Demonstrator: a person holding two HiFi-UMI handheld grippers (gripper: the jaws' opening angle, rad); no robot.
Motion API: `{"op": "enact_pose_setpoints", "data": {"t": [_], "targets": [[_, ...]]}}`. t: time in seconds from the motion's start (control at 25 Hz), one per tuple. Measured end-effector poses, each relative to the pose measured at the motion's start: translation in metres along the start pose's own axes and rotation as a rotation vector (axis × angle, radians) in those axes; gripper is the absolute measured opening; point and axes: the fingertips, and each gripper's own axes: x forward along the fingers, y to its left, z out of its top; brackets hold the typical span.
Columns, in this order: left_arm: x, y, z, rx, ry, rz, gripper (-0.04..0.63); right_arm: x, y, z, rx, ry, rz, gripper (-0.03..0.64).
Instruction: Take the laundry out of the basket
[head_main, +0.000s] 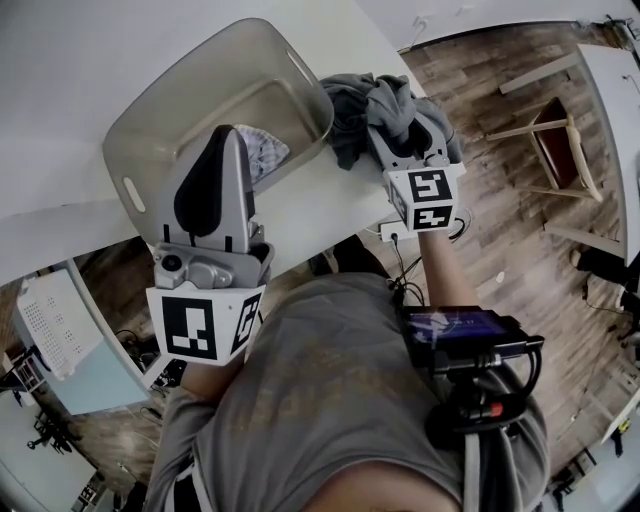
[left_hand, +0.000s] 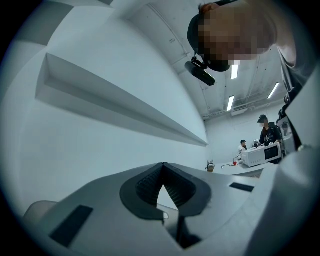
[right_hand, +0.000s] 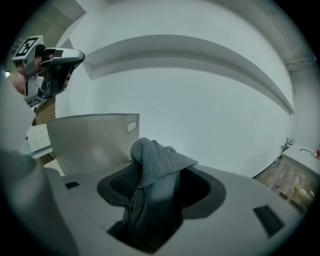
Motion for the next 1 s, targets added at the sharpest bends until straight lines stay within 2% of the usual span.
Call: {"op": "enact_pose_setpoints", "data": {"t": [0.12, 0.52, 0.64, 0.8, 0.84, 1.0], "targets": [[-0.006, -0.003, 0.005, -0.003, -0.017, 0.001, 0.008, -0.009, 0.005, 0.007, -0.010, 0.015, 0.020, 0.284], [-0.033, -0.014, 0.026, -0.001, -0.075, -0.001, 0.008, -0.053, 0.029, 0.040, 0.006, -0.084, 0.057, 0.275], [-0.043, -0.018, 0.031, 0.002, -0.089, 0.004, 0.008, -0.071, 0.043, 0.062, 0.038, -0.171, 0.103, 0.224], [-0.052, -0.020, 0.032, 0.011, -0.100, 0.017, 0.008, -0.089, 0.063, 0.093, 0.005, -0.278, 0.161, 0.062], [-0.055, -0.021, 0.033, 0.014, -0.102, 0.023, 0.008, -0.093, 0.069, 0.101, -0.003, -0.299, 0.185, 0.039], [-0.067, -0.018, 0.035, 0.029, -0.106, 0.059, 0.008, -0.106, 0.101, 0.131, -0.048, -0.366, 0.283, 0.017]]}}
